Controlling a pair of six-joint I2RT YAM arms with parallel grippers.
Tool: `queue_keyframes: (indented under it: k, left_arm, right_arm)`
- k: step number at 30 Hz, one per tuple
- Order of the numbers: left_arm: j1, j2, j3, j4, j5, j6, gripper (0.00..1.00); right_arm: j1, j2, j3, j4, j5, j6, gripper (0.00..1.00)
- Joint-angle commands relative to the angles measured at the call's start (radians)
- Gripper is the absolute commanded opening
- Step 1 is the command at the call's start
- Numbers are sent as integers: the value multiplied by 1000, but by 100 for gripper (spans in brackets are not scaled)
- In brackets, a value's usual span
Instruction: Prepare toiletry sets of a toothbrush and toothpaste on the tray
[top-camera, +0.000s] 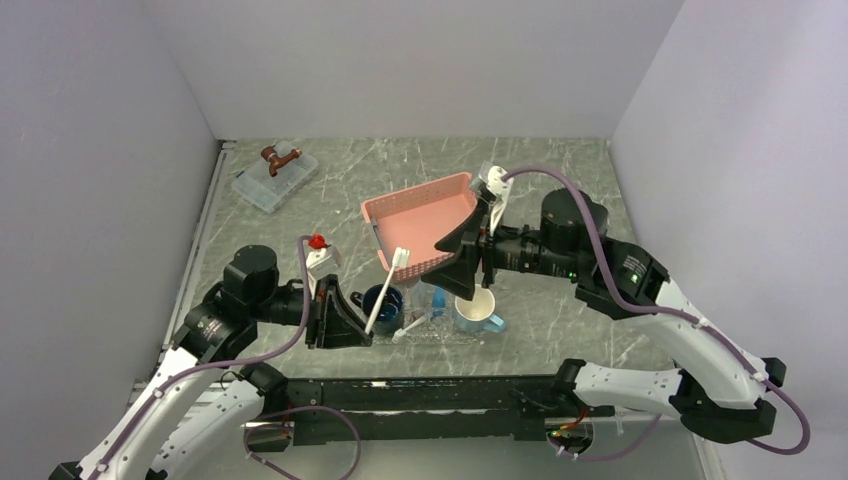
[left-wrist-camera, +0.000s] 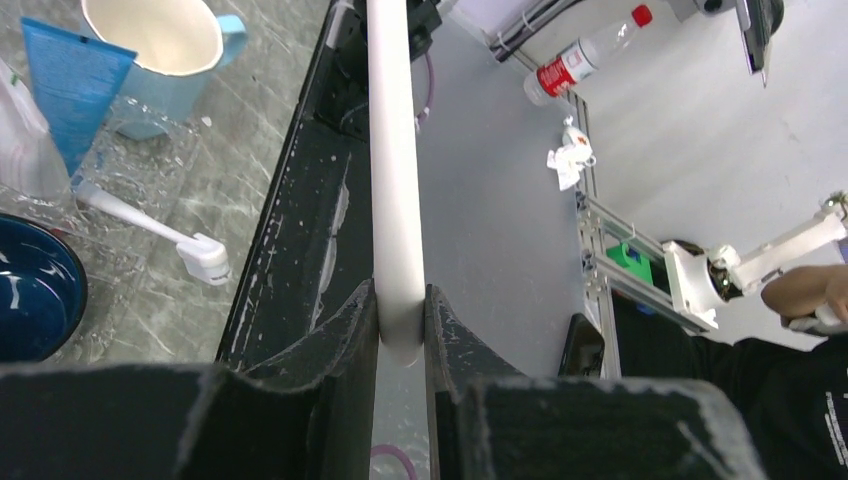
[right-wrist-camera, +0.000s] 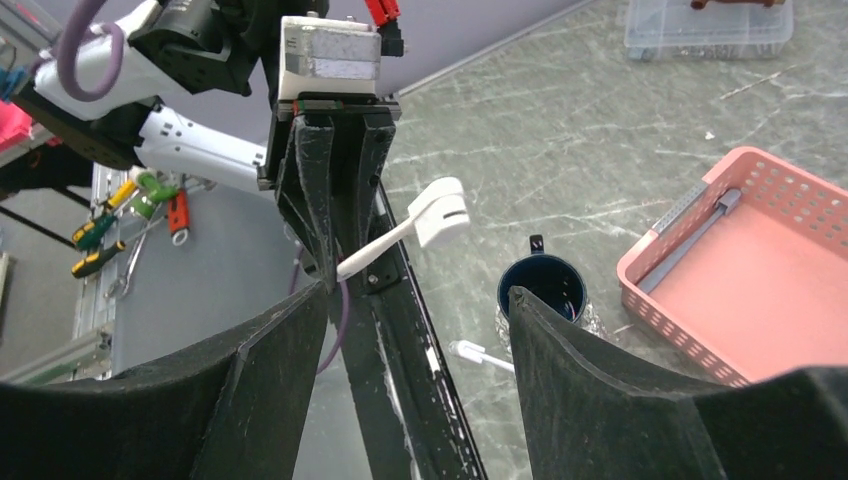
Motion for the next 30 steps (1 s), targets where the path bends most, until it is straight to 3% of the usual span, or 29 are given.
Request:
queue_keyframes:
  k: [1,5,9,23,30]
  left_arm:
    - [-1,10,36,-60,79,89,0]
    - [-1,3,31,-101,101,117,0]
    - [-2,-32,-18,-21,148,53,0]
    - [-67,-28,-17,-52,117,71,0]
    - [-92,-14,-5,-75,93,89,0]
  right_arm:
    - [-13,65,90,-118,-67,-39,69]
    - [-37,98,127,-145,-147,-49,69]
    - [-58,131,165,-169,-239,-56,70]
    - [-68,266,244,-209,-450,-76,70]
    - [-68,316,253,-240,-534,-100,56]
